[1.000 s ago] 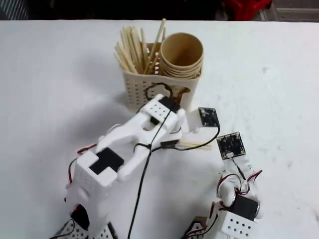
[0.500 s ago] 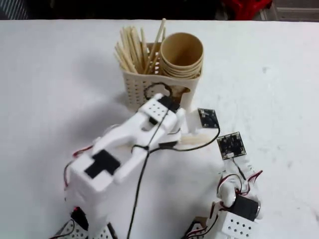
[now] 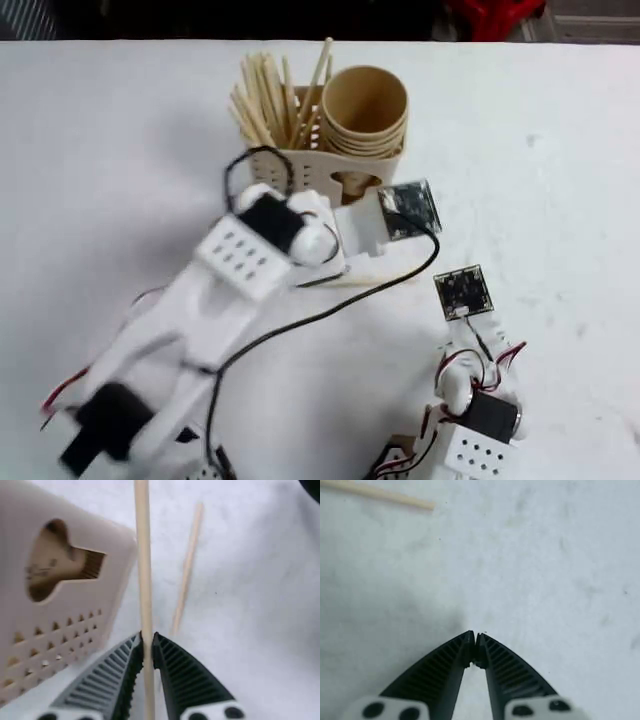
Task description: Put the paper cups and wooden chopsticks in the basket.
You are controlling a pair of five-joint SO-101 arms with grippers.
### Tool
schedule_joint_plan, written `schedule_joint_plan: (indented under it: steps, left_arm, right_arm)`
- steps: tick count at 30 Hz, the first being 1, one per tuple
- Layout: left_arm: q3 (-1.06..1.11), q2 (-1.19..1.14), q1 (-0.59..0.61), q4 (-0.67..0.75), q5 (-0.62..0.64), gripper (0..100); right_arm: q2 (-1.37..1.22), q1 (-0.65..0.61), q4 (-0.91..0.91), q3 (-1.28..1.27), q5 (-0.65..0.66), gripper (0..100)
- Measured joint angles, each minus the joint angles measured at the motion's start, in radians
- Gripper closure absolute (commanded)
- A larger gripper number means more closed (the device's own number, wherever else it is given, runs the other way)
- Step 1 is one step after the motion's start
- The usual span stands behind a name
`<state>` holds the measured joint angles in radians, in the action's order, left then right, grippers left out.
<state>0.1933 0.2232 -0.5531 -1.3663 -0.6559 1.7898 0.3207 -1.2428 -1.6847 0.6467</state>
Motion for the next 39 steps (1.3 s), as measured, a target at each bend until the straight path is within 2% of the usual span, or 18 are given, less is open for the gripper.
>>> schedule_joint_plan:
  steps: [4,7,14,18,21,25,33,36,39]
  left_arm:
    - [-0.06,0.163,0.0,0.107,0.11,98]
    - [-0.1,0.224,0.025,0.259,0.186,98]
    - [-0.11,0.204,0.173,0.698,0.371,98]
    - [-0.11,0.143,0.253,0.836,0.463,95]
    - [-0.11,0.12,0.299,0.862,0.537,88]
    - [-0.11,0.11,0.324,0.864,0.621,89]
    - [-0.11,0.109,0.338,0.865,0.643,89]
    - [-0.11,0.109,0.339,0.81,0.644,89]
    - [-0.11,0.109,0.322,0.677,0.644,89]
  right_arm:
    - [0.0,0.0,0.0,0.0,0.0,98.3]
    - [0.0,0.0,0.0,0.0,0.0,98.3]
    - [0.0,0.0,0.0,0.0,0.0,98.3]
    - [0.0,0.0,0.0,0.0,0.0,98.3]
    - [0.0,0.0,0.0,0.0,0.0,98.3]
    - [0.0,0.0,0.0,0.0,0.0,98.3]
    - [0.0,0.0,0.0,0.0,0.0,98.3]
    - [0.0,0.0,0.0,0.0,0.0,98.3]
    - [0.0,0.0,0.0,0.0,0.0,98.3]
